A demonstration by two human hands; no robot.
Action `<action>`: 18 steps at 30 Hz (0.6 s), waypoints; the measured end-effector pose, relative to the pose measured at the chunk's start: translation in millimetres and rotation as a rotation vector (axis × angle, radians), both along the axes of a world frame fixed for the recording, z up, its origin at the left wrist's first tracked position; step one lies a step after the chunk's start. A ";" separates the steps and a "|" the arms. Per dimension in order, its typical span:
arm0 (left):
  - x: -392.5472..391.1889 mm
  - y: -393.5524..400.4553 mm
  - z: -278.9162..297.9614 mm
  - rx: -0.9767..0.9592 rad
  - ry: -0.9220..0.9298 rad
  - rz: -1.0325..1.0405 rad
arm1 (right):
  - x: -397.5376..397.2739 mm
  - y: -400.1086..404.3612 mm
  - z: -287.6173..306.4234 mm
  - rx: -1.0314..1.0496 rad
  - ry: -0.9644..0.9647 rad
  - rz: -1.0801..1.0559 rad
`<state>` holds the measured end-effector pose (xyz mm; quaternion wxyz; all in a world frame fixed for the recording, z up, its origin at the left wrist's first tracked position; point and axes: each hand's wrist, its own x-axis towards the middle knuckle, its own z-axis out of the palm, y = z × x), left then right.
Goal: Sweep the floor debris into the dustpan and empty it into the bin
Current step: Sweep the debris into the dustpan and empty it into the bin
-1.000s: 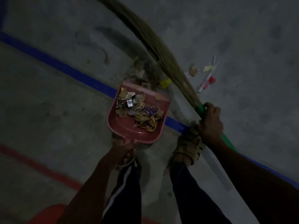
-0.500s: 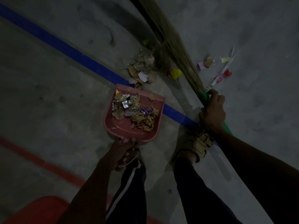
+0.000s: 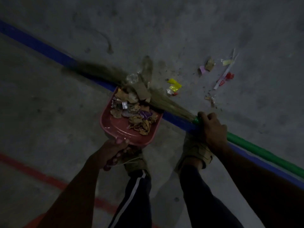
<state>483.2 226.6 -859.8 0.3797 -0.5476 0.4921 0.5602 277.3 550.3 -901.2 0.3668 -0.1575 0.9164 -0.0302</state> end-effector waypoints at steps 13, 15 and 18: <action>-13.0 3.8 3.7 0.001 0.113 0.031 | 38.3 12.7 12.1 -0.172 0.094 0.033; -25.3 7.6 12.6 -0.010 0.167 0.067 | 36.6 9.3 19.7 -0.187 0.079 -0.001; -46.8 11.3 30.8 -0.003 0.229 0.143 | 29.6 4.9 32.5 -0.191 0.052 -0.039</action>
